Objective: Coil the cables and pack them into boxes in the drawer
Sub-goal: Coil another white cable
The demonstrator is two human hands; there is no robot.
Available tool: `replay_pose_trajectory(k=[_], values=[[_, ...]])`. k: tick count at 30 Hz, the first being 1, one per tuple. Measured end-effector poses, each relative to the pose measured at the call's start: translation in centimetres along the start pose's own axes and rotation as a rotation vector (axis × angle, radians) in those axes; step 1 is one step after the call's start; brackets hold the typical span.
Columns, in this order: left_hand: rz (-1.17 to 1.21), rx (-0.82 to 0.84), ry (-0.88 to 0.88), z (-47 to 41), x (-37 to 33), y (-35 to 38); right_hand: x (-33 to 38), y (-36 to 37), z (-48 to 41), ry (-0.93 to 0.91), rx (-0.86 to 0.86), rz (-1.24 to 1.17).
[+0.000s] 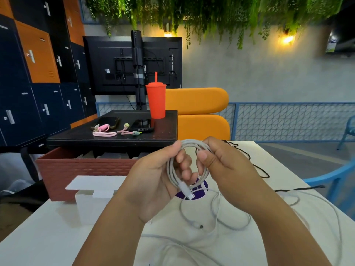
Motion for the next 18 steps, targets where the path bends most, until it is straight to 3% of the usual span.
replay_pose_trajectory(k=[3, 8, 15, 18], values=[[0.025, -0.040, 0.004, 0.0, 0.0, -0.7, 0.1, -0.1, 0.0, -0.016, -0.036, 0.048], [0.158, 0.044, -0.055, 0.3, 0.0, 0.0, 0.0, -0.2, -0.1, -0.030, -0.067, 0.008], [0.250, -0.024, 0.149, 0.8, -2.3, -1.8, -1.6, -2.6, 0.2, 0.032, -0.166, -0.052], [0.336, 0.116, 0.183, 1.0, -3.1, -2.0, -2.3, -4.0, 0.5, 0.073, -0.205, 0.054]])
Point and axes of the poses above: each hand's wrist, its own z-axis away from the middle knuckle, its own y-axis out of the palm, x = y × z, the point moved 8 cm from there along -z, towards the middle knuckle, and after that the axes turned 8 degrees about x, right-handed, at the moved point
